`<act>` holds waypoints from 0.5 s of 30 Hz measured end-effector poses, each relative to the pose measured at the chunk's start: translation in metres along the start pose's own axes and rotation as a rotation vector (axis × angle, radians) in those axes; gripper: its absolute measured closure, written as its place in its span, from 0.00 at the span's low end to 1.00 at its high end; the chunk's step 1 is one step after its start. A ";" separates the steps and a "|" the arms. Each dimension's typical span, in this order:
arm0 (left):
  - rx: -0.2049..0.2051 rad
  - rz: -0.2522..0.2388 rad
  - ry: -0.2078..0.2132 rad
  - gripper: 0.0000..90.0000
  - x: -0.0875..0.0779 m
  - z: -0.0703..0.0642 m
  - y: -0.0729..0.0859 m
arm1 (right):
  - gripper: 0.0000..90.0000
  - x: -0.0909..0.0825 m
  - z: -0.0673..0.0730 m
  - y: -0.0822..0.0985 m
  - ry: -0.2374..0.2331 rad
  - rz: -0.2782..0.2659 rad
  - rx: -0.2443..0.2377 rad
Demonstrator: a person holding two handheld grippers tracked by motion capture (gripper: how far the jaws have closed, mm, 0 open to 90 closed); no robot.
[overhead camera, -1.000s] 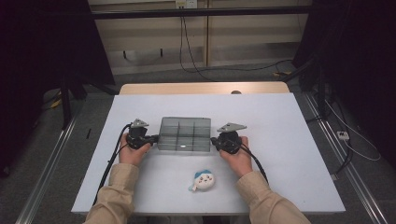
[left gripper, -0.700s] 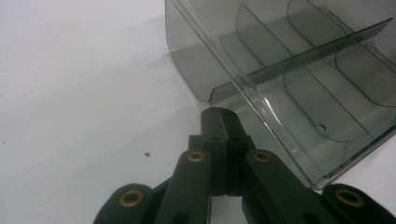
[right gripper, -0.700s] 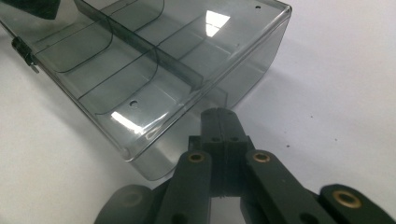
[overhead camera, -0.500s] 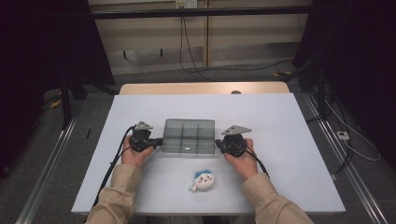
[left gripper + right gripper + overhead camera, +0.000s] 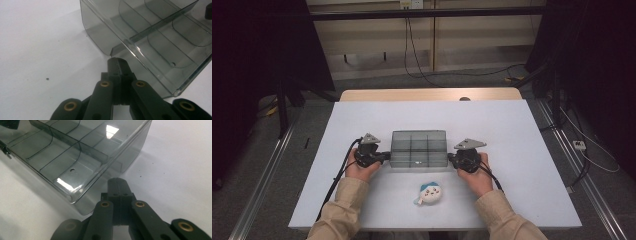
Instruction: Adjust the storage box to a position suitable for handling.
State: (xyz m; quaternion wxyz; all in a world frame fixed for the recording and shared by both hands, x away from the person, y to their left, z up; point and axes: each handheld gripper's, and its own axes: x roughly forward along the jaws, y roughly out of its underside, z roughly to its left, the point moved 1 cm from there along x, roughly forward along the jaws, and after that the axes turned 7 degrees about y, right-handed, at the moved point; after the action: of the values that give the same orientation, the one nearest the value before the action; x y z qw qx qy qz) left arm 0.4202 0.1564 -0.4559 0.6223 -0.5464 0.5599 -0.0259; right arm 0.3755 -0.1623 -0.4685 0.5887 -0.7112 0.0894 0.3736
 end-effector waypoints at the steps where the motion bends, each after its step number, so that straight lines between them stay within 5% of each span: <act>1: -0.001 0.000 0.003 1.00 0.000 -0.001 0.000 | 1.00 -0.001 0.000 0.001 0.002 -0.002 -0.003; 15: 0.036 0.012 0.024 1.00 0.005 -0.019 0.001 | 1.00 -0.014 -0.010 0.012 0.016 -0.006 0.004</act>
State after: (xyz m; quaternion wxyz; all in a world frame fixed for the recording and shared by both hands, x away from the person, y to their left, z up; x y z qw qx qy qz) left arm 0.4074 0.1414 -0.4554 0.6254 -0.5317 0.5699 -0.0387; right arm 0.3633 -0.1786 -0.4683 0.5905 -0.7133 0.0926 0.3659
